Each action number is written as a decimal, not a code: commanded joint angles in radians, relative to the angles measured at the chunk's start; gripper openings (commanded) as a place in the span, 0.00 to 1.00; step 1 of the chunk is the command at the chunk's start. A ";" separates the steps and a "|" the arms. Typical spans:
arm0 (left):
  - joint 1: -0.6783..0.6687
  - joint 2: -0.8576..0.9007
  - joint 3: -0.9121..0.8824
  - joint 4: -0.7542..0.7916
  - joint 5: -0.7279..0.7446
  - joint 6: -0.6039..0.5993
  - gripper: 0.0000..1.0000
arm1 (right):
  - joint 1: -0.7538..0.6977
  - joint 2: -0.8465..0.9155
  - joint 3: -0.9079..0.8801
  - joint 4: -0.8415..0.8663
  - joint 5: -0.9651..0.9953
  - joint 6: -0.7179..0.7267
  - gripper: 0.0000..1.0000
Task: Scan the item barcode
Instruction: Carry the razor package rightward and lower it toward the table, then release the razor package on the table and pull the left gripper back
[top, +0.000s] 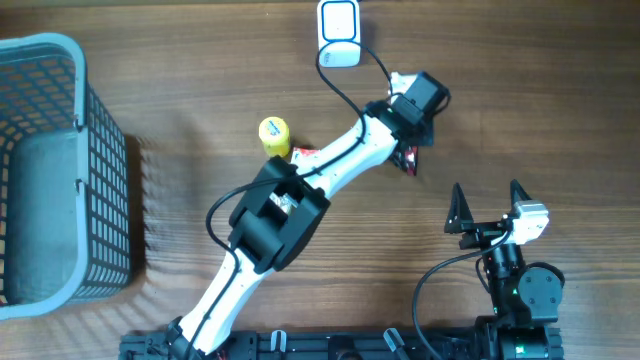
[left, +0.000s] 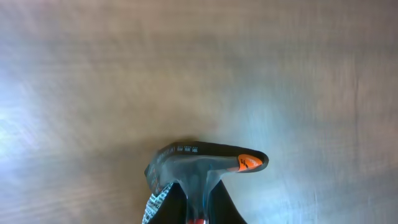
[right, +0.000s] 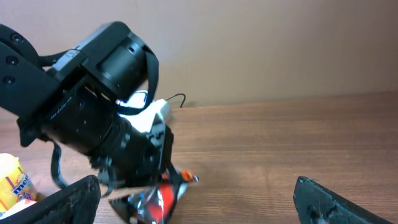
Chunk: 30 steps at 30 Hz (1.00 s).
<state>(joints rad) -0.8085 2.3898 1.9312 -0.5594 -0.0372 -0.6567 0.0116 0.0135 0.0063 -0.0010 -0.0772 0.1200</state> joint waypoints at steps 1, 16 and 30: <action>-0.014 -0.045 0.016 -0.029 0.048 -0.035 0.07 | 0.004 -0.003 -0.001 0.003 0.010 0.013 1.00; -0.014 -0.188 0.016 0.014 -0.004 0.149 1.00 | 0.004 -0.003 -0.001 0.003 0.010 0.105 1.00; 0.200 -0.767 0.016 -0.250 -0.417 0.343 1.00 | 0.004 0.062 0.048 -0.095 -0.179 0.306 1.00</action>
<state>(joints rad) -0.7177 1.7176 1.9373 -0.7208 -0.3386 -0.3653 0.0116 0.0223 0.0101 -0.0360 -0.1440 0.4297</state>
